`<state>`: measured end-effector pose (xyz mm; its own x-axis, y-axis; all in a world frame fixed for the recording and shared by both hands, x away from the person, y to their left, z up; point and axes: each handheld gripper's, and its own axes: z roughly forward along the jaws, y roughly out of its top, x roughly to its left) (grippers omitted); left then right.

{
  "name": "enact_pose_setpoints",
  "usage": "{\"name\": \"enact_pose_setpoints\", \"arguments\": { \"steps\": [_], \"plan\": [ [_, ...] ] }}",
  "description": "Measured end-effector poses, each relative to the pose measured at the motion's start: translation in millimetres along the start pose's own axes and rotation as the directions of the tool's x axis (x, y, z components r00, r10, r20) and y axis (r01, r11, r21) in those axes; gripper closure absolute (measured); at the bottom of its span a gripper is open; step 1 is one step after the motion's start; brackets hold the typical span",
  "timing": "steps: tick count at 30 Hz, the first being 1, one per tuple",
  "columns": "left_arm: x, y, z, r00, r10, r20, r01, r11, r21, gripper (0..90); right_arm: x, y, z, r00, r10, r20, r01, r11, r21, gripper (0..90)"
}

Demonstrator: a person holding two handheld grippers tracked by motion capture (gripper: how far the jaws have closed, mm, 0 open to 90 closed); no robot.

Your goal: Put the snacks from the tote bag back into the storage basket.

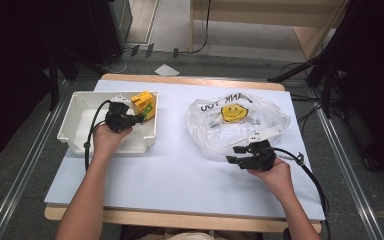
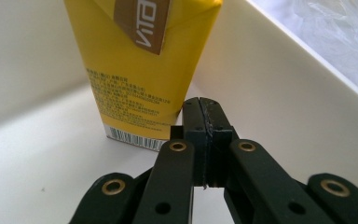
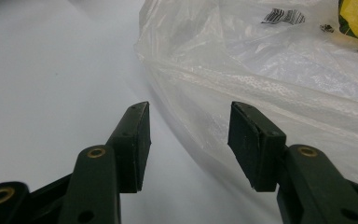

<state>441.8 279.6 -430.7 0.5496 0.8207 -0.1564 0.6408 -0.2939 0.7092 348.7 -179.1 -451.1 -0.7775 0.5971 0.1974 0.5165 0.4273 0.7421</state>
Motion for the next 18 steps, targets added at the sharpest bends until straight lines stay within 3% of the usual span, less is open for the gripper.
{"name": "enact_pose_setpoints", "arguments": {
  "steps": [18],
  "plan": [
    [13.3,-2.3,-2.2,0.9991,-0.039,-0.013,0.039,0.9991,-0.018,90.0,-0.6,0.1,-0.4,1.0000,0.000,-0.004,0.000,1.000,-0.003,49.5]
  ]
}}
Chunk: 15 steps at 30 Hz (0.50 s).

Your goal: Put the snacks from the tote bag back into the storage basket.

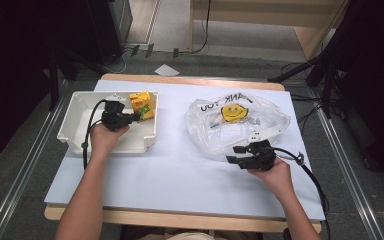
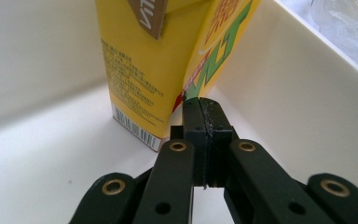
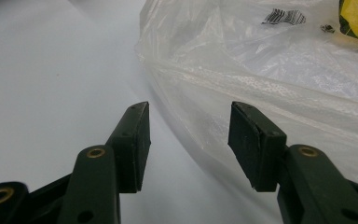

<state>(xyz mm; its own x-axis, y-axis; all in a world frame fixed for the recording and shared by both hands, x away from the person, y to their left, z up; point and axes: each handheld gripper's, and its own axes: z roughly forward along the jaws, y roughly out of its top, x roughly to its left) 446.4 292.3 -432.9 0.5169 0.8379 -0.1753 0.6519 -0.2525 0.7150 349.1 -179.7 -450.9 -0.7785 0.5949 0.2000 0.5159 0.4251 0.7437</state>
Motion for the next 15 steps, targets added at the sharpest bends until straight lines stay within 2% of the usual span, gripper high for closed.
{"name": "enact_pose_setpoints", "arguments": {
  "steps": [8,15],
  "plan": [
    [4.0,-0.3,0.2,0.9999,-0.017,-0.003,0.017,0.9999,-0.005,90.0,-0.1,0.0,-0.1,1.0000,-0.001,0.002,0.001,1.000,0.001,49.5],
    [7.8,-0.5,-0.3,0.9992,-0.028,-0.028,0.028,0.9996,-0.008,90.0,-0.4,-0.1,-0.2,1.0000,0.000,0.002,0.000,1.000,0.002,49.5]
  ]
}}
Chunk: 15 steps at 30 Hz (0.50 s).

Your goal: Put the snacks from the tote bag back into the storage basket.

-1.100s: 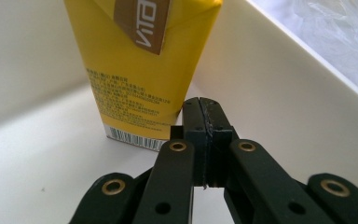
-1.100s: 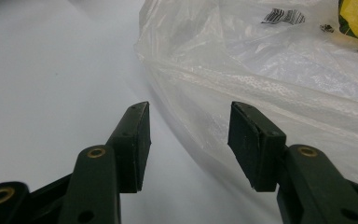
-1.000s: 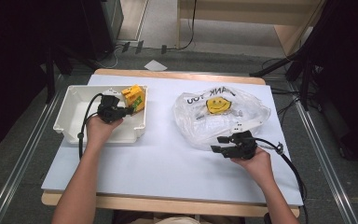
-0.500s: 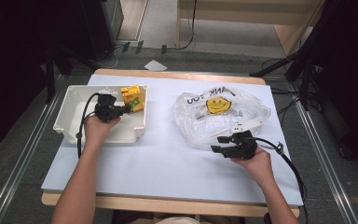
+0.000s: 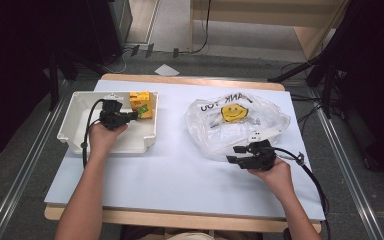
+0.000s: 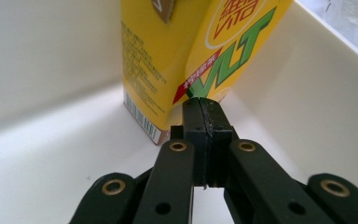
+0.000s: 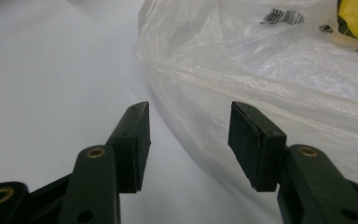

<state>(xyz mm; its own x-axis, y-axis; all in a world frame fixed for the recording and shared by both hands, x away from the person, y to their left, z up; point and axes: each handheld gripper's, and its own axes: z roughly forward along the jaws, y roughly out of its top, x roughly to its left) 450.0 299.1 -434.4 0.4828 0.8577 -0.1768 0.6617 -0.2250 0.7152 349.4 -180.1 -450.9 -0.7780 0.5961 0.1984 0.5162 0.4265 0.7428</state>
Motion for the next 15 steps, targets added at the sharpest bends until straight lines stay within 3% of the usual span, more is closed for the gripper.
{"name": "enact_pose_setpoints", "arguments": {
  "steps": [15],
  "plan": [
    [3.3,2.9,1.4,0.9994,-0.033,-0.015,0.033,0.9995,-0.005,90.0,-0.5,-0.1,-0.4,1.0000,0.002,0.005,-0.002,1.000,0.001,49.5]
  ]
}}
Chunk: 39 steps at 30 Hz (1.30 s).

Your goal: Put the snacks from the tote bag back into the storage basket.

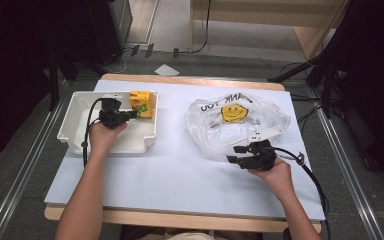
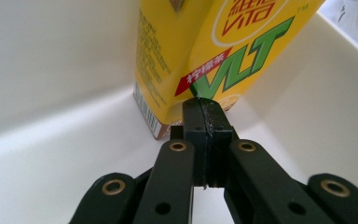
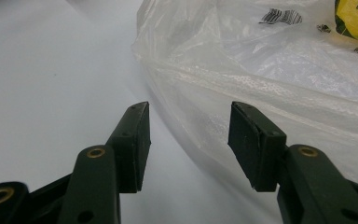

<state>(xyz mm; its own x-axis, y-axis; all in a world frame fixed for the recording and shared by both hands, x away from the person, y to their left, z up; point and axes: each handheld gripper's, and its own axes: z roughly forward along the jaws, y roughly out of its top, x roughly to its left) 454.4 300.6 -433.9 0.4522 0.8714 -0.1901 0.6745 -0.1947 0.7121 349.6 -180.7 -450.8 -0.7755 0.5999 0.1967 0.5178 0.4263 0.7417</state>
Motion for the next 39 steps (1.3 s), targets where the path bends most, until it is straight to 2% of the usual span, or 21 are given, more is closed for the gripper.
{"name": "enact_pose_setpoints", "arguments": {
  "steps": [8,11,16,19,20,21,22,23,24,27,30,31,39],
  "plan": [
    [0.7,1.2,0.6,1.0000,0.000,-0.007,0.000,1.0000,-0.001,89.3,-0.2,0.0,-0.1,1.0000,0.000,0.001,0.000,1.000,0.000,49.6],
    [0.0,2.5,-4.3,0.9995,-0.012,0.028,0.013,0.9999,-0.009,88.2,-0.2,0.0,-0.3,1.0000,0.000,0.001,0.000,1.000,0.000,49.5],
    [-2.3,4.4,-11.5,0.9988,-0.018,0.046,0.019,0.9998,-0.006,85.4,-0.2,0.0,-0.5,1.0000,-0.002,0.002,0.002,1.000,0.001,49.5],
    [-6.4,5.5,-15.5,0.9987,-0.007,0.051,0.008,1.0000,-0.004,80.6,-0.2,0.0,-0.7,1.0000,-0.002,0.002,0.002,1.000,0.000,49.5],
    [-9.4,6.0,-17.7,0.9987,0.009,0.051,-0.008,0.9999,-0.012,76.1,-0.2,-0.1,-0.9,1.0000,-0.004,0.003,0.004,1.000,0.001,49.5],
    [-9.4,6.0,-17.7,0.9987,0.009,0.051,-0.008,0.9999,-0.012,72.7,-0.2,-0.1,-0.9,1.0000,-0.004,0.003,0.004,1.000,0.001,49.5],
    [-11.7,6.6,-19.2,0.9983,0.021,0.054,-0.020,0.9997,-0.016,72.7,-0.3,-0.1,-1.0,1.0000,-0.005,0.003,0.005,1.000,0.002,49.4],
    [-13.1,7.0,-20.0,0.9981,0.027,0.055,-0.026,0.9995,-0.016,67.2,-0.6,-0.2,-0.9,1.0000,-0.007,0.002,0.007,1.000,-0.001,49.4],
    [-14.8,7.5,-20.7,0.9979,0.033,0.057,-0.032,0.9994,-0.015,67.2,-0.6,-0.2,-0.9,1.0000,-0.007,0.002,0.007,1.000,-0.001,49.4],
    [-18.9,9.2,-22.4,0.9974,0.031,0.065,-0.031,0.9995,0.000,60.9,-0.9,-0.1,-1.0,1.0000,-0.004,-0.004,0.004,1.000,-0.004,49.4],
    [-22.8,10.8,-22.3,0.9938,0.015,0.110,-0.017,0.9996,0.021,57.0,-1.0,0.1,-1.5,1.0000,-0.005,-0.004,0.005,1.000,-0.007,49.2],
    [-24.4,11.3,-23.0,0.9934,0.017,0.113,-0.020,0.9996,0.022,55.0,-1.6,0.6,-2.7,1.0000,-0.003,-0.004,0.003,1.000,-0.011,49.2],
    [-34.0,14.6,-33.4,0.9940,0.022,0.107,-0.025,0.9993,0.027,50.7,-5.0,2.8,-3.8,1.0000,-0.002,-0.008,0.001,1.000,-0.028,49.3]
  ]
}}
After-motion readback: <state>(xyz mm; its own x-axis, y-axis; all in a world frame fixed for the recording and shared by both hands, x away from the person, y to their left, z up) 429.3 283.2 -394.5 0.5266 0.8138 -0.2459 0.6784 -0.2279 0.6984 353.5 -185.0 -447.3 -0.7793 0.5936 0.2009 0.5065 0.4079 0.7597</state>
